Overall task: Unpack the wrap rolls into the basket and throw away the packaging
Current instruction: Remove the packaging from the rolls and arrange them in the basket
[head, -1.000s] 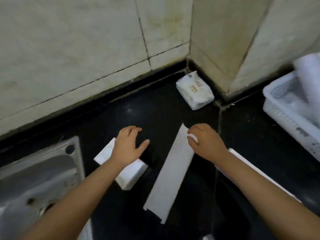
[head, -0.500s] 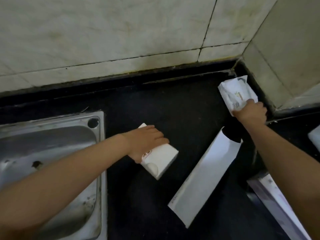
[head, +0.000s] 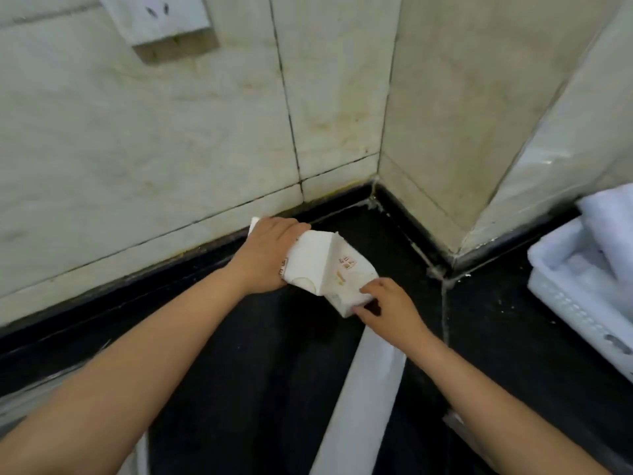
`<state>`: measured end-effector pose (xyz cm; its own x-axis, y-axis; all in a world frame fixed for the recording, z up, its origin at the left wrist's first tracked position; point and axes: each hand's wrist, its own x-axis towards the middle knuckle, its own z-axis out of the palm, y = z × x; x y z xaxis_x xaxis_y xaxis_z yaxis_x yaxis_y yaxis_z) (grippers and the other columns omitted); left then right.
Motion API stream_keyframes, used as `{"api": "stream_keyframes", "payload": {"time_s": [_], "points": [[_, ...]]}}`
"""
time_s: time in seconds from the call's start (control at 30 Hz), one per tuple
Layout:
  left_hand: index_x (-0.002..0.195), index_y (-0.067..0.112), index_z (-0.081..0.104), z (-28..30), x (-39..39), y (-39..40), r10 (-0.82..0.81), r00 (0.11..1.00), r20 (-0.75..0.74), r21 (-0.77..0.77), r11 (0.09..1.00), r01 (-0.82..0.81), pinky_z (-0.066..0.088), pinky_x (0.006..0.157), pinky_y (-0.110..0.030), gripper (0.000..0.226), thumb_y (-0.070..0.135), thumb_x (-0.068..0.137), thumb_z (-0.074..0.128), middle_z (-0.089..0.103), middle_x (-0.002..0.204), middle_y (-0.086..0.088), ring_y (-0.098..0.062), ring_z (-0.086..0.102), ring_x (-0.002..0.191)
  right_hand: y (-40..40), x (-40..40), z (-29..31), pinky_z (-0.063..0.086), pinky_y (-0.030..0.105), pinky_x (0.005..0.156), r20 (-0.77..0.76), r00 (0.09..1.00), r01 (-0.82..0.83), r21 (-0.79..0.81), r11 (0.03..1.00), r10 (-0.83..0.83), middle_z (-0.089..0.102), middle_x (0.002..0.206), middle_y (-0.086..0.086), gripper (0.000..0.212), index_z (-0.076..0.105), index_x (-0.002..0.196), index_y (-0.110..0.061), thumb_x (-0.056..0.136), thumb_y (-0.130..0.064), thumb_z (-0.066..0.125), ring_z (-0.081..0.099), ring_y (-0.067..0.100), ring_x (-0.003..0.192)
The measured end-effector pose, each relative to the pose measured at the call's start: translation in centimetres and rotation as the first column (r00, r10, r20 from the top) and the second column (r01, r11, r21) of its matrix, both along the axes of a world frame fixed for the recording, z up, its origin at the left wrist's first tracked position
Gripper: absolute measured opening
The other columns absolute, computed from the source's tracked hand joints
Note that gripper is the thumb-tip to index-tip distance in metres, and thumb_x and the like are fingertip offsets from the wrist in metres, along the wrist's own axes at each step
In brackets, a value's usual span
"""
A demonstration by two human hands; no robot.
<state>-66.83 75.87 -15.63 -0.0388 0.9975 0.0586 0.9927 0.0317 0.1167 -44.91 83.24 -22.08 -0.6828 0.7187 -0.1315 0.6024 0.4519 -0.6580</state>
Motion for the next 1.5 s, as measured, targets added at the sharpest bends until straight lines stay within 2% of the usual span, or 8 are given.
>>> {"api": "stream_keyframes", "payload": {"time_s": [0.47,0.63,0.8,0.97,1.17,1.3,1.43,1.5], "points": [[0.145,0.021,0.019,-3.0,9.4,18.5,-0.450,0.852,-0.267,-0.466,0.834,0.294,0.012,0.117,-0.042,0.079,0.019,0.082,0.066,0.025,0.153,-0.004,-0.022,0.020,0.142,4.0,13.0,-0.2,0.043,0.027,0.070,0.010,0.916,0.401,0.016,0.916,-0.402,0.064,0.094,0.011,0.013,0.067,0.088,-0.005,0.086,-0.012,0.056,0.057,0.019,0.078],[0.148,0.018,0.006,-4.2,9.0,14.6,0.092,0.994,-0.065,-0.192,0.976,-0.103,0.008,0.117,-0.050,0.084,0.015,0.084,0.061,0.007,0.158,-0.007,-0.029,0.003,0.146,4.4,11.8,-0.4,0.047,0.031,0.078,-0.069,0.919,0.389,0.006,0.921,-0.387,0.065,0.094,0.017,0.015,0.068,0.093,-0.002,0.084,-0.008,0.058,0.060,0.025,0.083],[0.146,0.003,0.012,-7.0,8.7,8.3,0.770,0.346,0.536,-0.344,0.574,-0.743,0.020,0.118,-0.046,0.078,0.034,0.089,0.056,0.014,0.154,-0.022,-0.035,0.014,0.143,4.9,10.2,-0.2,0.045,0.027,0.075,-0.128,0.916,0.385,0.012,0.923,-0.381,0.065,0.096,0.018,0.017,0.067,0.097,0.000,0.084,-0.007,0.058,0.059,0.024,0.081],[0.147,0.006,0.005,-7.5,11.3,10.9,0.719,0.227,0.657,-0.392,0.583,-0.712,0.015,0.120,-0.044,0.074,0.030,0.093,0.050,-0.006,0.157,-0.016,-0.031,-0.001,0.146,5.5,11.4,0.3,0.046,0.032,0.081,-0.039,0.931,0.365,0.114,0.924,-0.363,0.064,0.102,0.017,0.018,0.065,0.098,-0.002,0.086,-0.010,0.055,0.059,0.027,0.093],[0.147,0.007,0.010,-6.2,15.8,11.5,0.705,0.586,0.400,-0.193,0.690,-0.698,0.002,0.118,-0.050,0.072,0.031,0.092,0.049,-0.003,0.157,-0.018,-0.032,-0.008,0.145,7.2,17.6,3.1,0.045,0.037,0.086,-0.046,0.877,0.474,0.243,0.846,-0.479,0.065,0.102,0.025,0.018,0.065,0.098,0.007,0.084,-0.001,0.056,0.060,0.037,0.096],[0.125,-0.005,0.050,-4.4,22.8,12.0,0.135,0.899,0.417,0.194,0.953,-0.234,0.029,0.111,-0.049,0.050,0.005,0.079,0.064,0.040,0.139,-0.031,-0.043,0.035,0.133,9.5,22.6,5.2,0.040,0.029,0.072,-0.130,0.786,0.614,0.281,0.738,-0.604,0.068,0.091,0.028,0.014,0.067,0.091,0.008,0.081,0.005,0.057,0.063,0.038,0.078],[0.086,0.001,0.072,-3.6,28.8,14.5,-0.305,0.921,0.244,0.313,0.923,0.222,0.058,0.078,-0.035,0.030,0.002,0.057,0.081,0.073,0.095,-0.016,-0.027,0.071,0.091,12.3,26.6,5.2,0.042,0.030,0.078,0.003,0.758,0.639,0.202,0.742,-0.653,0.069,0.107,0.022,0.021,0.066,0.102,0.004,0.085,-0.002,0.054,0.063,0.032,0.092],[0.110,-0.002,0.064,-3.8,30.9,16.1,-0.326,0.925,0.197,0.155,0.942,0.299,0.046,0.101,-0.038,0.034,0.013,0.080,0.067,0.063,0.120,-0.020,-0.032,0.057,0.119,13.0,27.8,4.5,0.039,0.027,0.087,0.063,0.790,0.585,0.221,0.780,-0.610,0.065,0.116,0.020,0.026,0.063,0.109,0.003,0.086,-0.003,0.053,0.060,0.030,0.106]]}}
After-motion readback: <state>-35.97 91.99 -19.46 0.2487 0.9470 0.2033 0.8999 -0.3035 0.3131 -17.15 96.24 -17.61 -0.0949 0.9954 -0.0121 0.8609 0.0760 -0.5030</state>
